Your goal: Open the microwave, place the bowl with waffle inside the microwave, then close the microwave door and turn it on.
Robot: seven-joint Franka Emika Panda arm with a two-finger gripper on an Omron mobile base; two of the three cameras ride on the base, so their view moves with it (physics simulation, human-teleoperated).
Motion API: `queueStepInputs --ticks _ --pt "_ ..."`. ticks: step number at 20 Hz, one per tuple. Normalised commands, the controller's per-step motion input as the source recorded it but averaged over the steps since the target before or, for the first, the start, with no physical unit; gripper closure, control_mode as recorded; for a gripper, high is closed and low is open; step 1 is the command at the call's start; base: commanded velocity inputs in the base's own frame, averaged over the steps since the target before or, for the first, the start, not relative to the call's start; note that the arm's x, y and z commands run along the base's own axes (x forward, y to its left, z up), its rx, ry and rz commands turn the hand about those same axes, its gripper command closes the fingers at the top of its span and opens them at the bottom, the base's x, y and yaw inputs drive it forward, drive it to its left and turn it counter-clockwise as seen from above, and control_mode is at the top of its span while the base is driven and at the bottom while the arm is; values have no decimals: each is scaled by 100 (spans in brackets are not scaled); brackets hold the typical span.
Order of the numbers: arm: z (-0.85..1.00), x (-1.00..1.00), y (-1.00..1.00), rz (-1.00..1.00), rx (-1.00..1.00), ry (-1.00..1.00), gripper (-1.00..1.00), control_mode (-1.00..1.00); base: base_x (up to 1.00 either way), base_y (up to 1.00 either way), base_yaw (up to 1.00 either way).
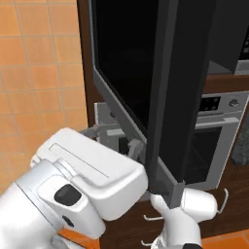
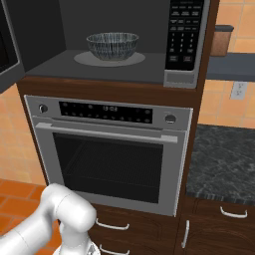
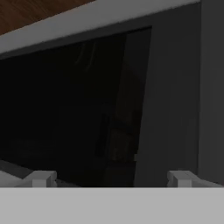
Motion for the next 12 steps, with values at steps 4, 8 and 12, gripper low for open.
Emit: queueStepInputs --ticks 4,8,12 --pt "0 49 -77 -6 0 10 -100 -100 0 0 0" --pt "0 48 -77 -5 0 11 -100 -100 0 0 0" --pt "0 48 -72 -3 0 10 -100 -100 0 0 0"
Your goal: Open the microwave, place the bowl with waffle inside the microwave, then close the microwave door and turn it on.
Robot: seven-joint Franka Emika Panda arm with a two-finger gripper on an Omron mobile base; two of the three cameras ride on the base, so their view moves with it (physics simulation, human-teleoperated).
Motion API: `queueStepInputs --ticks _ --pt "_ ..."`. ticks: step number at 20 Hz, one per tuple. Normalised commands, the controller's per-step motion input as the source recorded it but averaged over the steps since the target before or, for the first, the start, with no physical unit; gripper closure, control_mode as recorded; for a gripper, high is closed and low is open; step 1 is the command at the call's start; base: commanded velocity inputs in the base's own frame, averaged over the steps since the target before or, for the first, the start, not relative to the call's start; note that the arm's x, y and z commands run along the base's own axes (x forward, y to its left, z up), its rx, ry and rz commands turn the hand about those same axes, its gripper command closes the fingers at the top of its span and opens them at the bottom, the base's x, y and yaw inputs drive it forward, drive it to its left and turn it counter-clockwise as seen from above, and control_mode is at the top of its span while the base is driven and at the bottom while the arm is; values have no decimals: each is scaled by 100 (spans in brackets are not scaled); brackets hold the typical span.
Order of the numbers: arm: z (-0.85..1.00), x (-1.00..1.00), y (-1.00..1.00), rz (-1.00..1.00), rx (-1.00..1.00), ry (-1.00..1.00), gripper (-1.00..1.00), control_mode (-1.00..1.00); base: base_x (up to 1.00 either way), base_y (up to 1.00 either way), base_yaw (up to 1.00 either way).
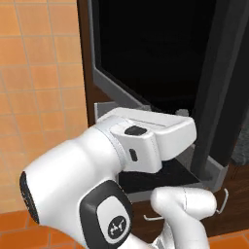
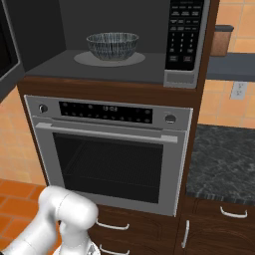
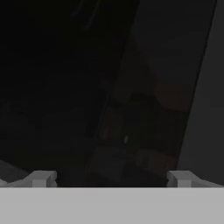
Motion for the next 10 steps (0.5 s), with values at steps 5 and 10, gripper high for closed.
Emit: queueStepInputs --ticks 5,10 --pt "9 39 -64 0 3 4 -100 -100 0 0 0" --pt "7 61 -75 0 8 0 -100 -100 0 0 0"
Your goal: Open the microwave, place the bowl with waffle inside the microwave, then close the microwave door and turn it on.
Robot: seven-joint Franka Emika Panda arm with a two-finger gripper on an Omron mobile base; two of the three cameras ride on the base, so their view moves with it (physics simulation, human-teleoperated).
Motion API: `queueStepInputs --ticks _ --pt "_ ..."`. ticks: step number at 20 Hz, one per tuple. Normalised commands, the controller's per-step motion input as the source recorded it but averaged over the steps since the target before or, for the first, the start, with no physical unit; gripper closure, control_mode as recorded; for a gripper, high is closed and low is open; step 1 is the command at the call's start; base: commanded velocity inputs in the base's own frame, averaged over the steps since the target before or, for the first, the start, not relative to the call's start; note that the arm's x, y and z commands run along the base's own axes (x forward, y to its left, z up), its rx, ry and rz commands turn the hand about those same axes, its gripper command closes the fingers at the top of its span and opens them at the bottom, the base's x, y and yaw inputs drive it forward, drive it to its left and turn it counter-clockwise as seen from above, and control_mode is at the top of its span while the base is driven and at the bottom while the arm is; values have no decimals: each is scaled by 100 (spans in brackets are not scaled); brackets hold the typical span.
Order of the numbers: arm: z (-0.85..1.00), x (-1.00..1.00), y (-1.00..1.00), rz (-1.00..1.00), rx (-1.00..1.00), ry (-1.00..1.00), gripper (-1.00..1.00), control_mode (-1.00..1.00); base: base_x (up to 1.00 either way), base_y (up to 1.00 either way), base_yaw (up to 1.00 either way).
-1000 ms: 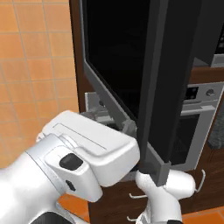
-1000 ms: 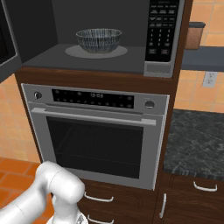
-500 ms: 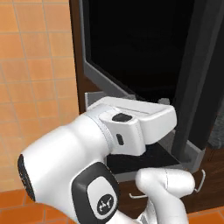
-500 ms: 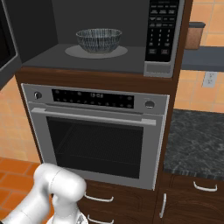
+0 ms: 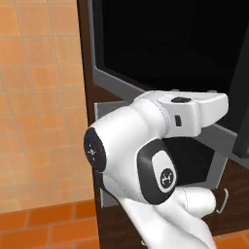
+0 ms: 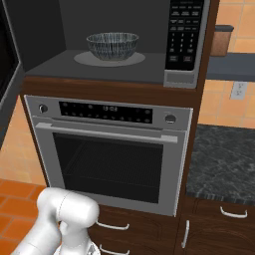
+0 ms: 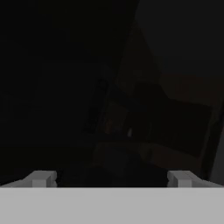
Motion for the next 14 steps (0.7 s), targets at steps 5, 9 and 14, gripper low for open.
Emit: queueStepInputs --ticks 5,9,14 --pt "14 72 -66 0 6 9 -100 -100 0 0 0" --pt "1 66 -54 0 5 10 -100 -100 0 0 0" --pt "0 50 -26 0 0 5 -100 -100 0 0 0"
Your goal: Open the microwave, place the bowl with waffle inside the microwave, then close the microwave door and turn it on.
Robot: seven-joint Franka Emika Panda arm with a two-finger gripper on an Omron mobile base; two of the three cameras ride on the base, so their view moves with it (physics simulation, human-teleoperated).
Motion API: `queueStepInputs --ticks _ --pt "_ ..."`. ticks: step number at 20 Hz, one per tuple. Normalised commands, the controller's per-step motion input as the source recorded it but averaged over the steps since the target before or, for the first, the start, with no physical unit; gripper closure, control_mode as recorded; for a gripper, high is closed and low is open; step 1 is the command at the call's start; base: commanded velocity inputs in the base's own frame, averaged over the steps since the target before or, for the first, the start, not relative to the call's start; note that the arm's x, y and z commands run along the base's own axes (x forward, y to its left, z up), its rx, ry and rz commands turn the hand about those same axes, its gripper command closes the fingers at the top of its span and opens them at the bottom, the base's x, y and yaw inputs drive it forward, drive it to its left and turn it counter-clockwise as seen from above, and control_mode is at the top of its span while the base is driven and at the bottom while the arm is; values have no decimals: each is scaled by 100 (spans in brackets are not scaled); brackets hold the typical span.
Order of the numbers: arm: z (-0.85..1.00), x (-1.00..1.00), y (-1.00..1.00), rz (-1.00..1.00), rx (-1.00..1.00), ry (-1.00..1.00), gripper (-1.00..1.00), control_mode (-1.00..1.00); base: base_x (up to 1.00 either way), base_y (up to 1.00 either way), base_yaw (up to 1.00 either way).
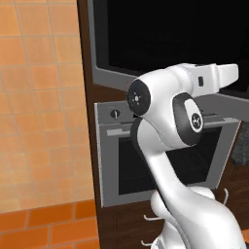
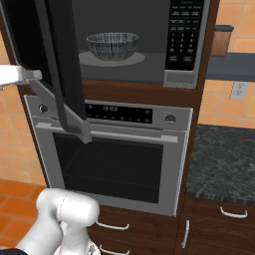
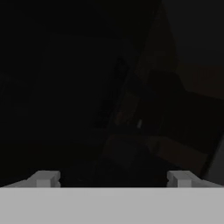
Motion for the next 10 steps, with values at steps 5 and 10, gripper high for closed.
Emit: queueStepInputs --ticks 5,10 --pt "0 51 -23 0 0 3 -100 -100 0 0 0" --pt "0 40 -23 1 0 0 -100 -100 0 0 0"
